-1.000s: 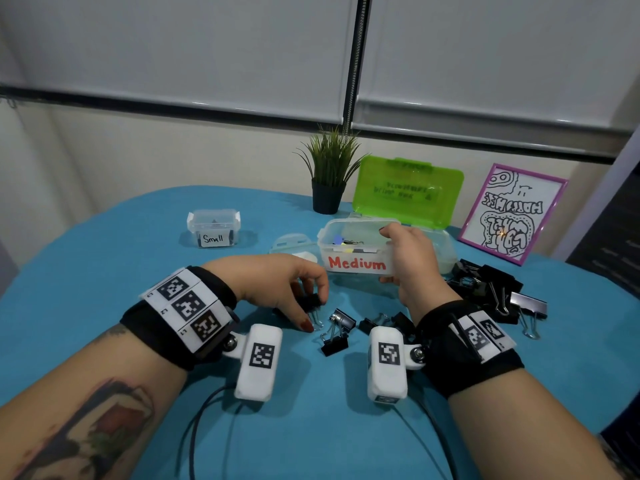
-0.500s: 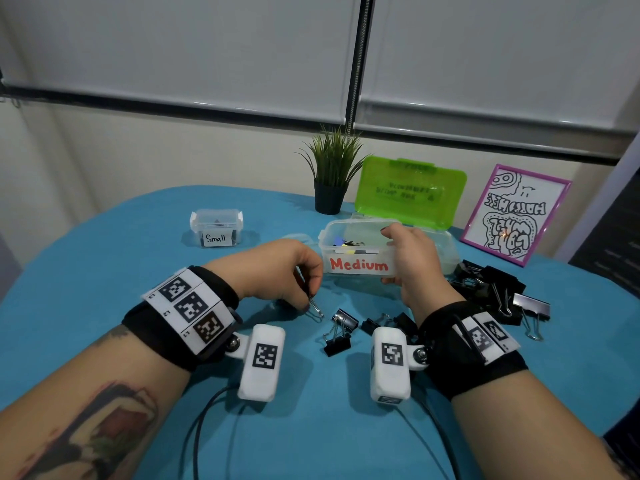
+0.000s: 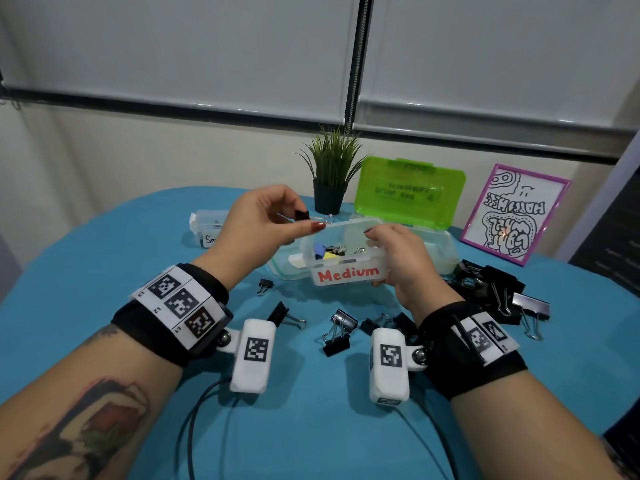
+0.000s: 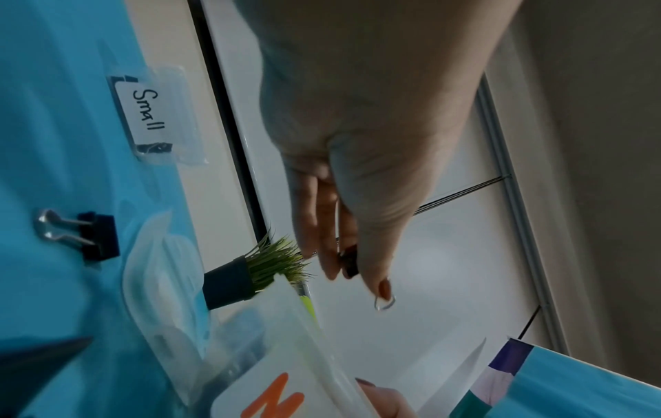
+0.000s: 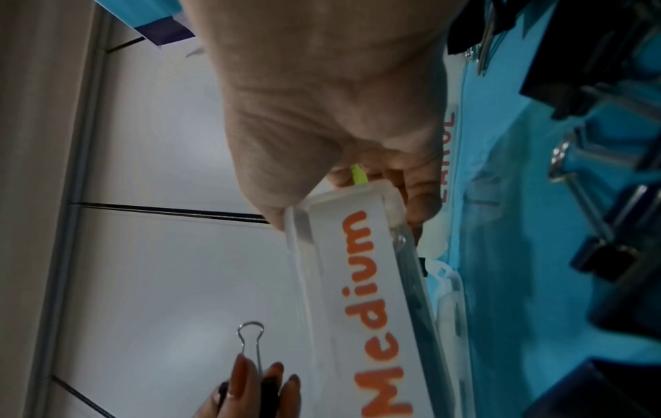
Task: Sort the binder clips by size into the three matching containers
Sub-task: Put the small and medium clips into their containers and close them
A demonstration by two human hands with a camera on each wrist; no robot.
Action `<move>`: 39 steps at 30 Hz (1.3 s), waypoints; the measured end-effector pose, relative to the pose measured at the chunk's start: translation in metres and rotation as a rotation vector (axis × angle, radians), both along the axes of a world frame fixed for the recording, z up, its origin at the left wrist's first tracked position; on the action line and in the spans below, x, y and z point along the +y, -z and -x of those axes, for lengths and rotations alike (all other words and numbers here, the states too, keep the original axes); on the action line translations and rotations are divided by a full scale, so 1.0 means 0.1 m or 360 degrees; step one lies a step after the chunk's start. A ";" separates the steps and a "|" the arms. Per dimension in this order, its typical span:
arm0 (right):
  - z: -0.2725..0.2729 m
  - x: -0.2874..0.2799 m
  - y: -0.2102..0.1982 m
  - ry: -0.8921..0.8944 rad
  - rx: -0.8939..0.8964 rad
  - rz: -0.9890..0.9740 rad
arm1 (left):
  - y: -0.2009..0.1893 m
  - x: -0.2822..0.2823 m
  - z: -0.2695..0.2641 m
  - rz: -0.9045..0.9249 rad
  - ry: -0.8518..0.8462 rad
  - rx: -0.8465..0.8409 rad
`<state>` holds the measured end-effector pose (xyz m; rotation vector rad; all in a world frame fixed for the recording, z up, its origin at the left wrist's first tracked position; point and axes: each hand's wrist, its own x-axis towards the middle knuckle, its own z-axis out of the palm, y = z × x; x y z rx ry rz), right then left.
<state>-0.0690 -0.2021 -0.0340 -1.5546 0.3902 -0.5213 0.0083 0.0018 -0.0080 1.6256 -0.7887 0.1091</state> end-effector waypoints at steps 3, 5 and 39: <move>-0.01 0.05 0.03 -0.0174 -0.0001 -0.0017 | 0.00 -0.01 0.02 -0.0088 0.0018 -0.0027; -0.02 0.07 0.04 -0.0209 0.0008 -0.0052 | 0.00 0.00 0.05 -0.0329 0.0040 -0.0081; 0.02 0.00 0.00 0.0053 -0.0050 -0.0002 | -0.11 0.05 0.15 -0.0325 0.0475 0.0114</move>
